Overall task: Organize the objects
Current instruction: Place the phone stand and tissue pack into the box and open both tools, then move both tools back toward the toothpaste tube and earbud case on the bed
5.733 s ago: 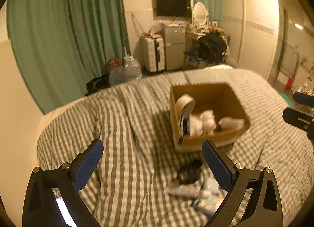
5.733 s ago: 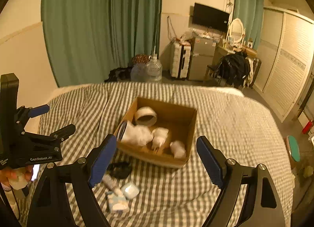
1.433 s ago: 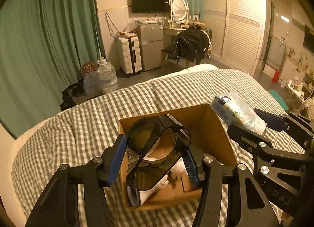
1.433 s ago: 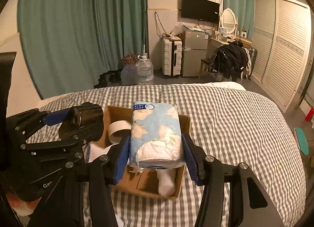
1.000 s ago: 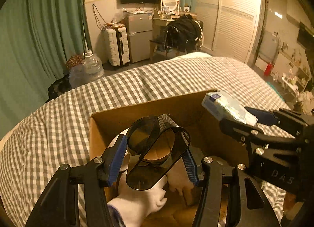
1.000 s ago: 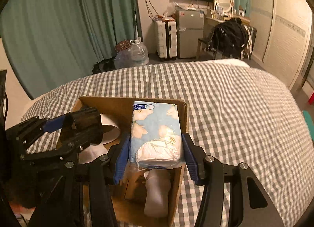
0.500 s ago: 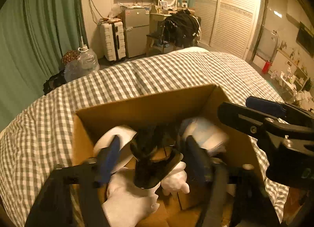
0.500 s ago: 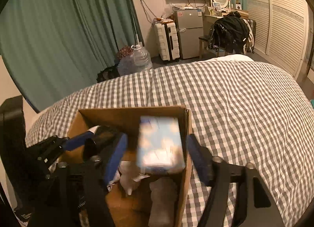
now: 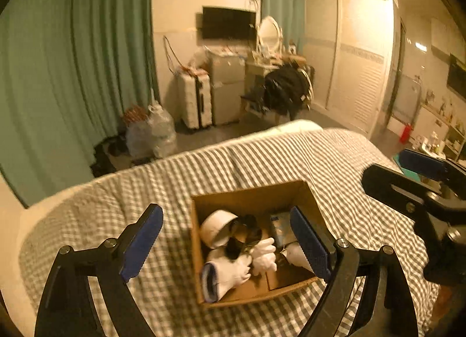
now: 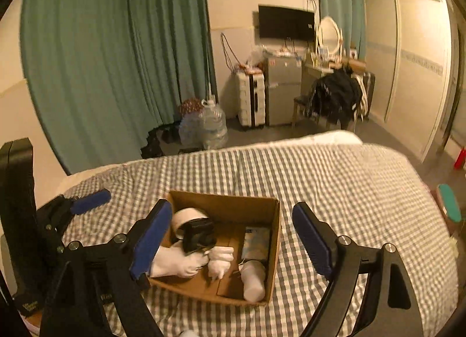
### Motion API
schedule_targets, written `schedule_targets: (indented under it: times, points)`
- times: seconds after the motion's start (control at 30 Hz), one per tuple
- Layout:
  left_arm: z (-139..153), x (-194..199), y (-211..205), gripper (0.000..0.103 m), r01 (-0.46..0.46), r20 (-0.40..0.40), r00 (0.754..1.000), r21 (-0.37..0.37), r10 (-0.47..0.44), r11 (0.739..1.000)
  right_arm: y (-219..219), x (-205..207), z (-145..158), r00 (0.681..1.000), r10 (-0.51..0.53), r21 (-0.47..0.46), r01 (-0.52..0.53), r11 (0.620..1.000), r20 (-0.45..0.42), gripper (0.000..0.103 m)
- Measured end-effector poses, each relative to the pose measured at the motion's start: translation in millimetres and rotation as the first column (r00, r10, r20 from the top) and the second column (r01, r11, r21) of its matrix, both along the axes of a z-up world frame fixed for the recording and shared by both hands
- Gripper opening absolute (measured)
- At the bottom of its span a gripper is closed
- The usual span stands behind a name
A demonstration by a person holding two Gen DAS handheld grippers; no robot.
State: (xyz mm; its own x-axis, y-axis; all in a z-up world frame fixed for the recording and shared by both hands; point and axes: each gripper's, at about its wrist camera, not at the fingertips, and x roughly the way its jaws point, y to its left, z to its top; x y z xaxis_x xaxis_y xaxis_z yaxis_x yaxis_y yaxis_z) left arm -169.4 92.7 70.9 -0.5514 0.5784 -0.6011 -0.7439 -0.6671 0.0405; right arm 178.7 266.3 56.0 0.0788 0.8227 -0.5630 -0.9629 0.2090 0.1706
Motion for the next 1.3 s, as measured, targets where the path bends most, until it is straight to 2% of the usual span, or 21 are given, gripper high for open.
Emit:
schedule_targets:
  times: [0.17,0.23,0.37,0.47,0.63,0.8,0.93,1.03,1.17,1.3]
  points:
    - [34.8,20.8,-39.5,0.096,-0.040,-0.055,0.998,0.021,0.041,0.999,-37.4,-29.5,38.5,0.999,0.040,0.057,-0.042,0.998,0.029,0.085]
    - [39.6,26.7,-53.8,0.097,-0.062,-0.066,0.996,0.028,0.064,0.998,-54.6,-43.2,48.6,0.997,0.050,0.070,-0.054,0.996,0.056,0.085]
    - [36.9,40.3,-79.4,0.097,-0.084,-0.050,0.995,0.028,0.085,0.996,-79.0,-61.9,54.5,0.993,0.076,0.064,-0.081,0.995,0.088,0.085]
    - [24.1,46.6,-92.2,0.097,-0.091,-0.046,0.995,0.005,0.091,0.996,-96.3,-71.8,45.5,0.991,0.081,0.052,-0.086,0.995,0.103,0.085]
    - [-12.4,47.5,-100.3,0.097,-0.121,-0.042,0.992,-0.057,0.118,0.991,-109.7,-74.9,10.2,0.993,0.076,0.006,-0.077,0.997,0.085,0.085]
    - [-64.9,46.5,-108.0,0.097,-0.125,0.020,0.992,-0.095,0.128,0.988,-105.9,-69.4,-44.7,0.997,0.063,-0.066,-0.060,0.996,0.044,0.085]
    - [-103.3,50.5,-110.9,0.097,-0.098,0.076,0.992,-0.100,0.105,0.990,-99.4,-68.7,-95.0,0.998,0.061,-0.137,-0.059,0.989,0.010,0.085]
    - [-135.1,55.4,-108.8,0.097,-0.088,0.101,0.990,-0.133,0.102,0.987,-91.0,-70.8,-131.8,0.998,0.060,-0.213,-0.063,0.975,-0.019,0.085]
    - [-176.6,61.1,-101.0,0.097,-0.053,0.127,0.989,-0.206,0.081,0.977,-81.9,-72.7,-167.1,0.997,0.057,-0.267,-0.071,0.961,-0.060,0.085]
    - [-208.8,69.4,-90.3,0.097,0.035,0.186,0.982,-0.268,0.016,0.963,-73.2,-71.7,-195.1,0.995,0.048,-0.322,-0.074,0.944,-0.087,0.085]
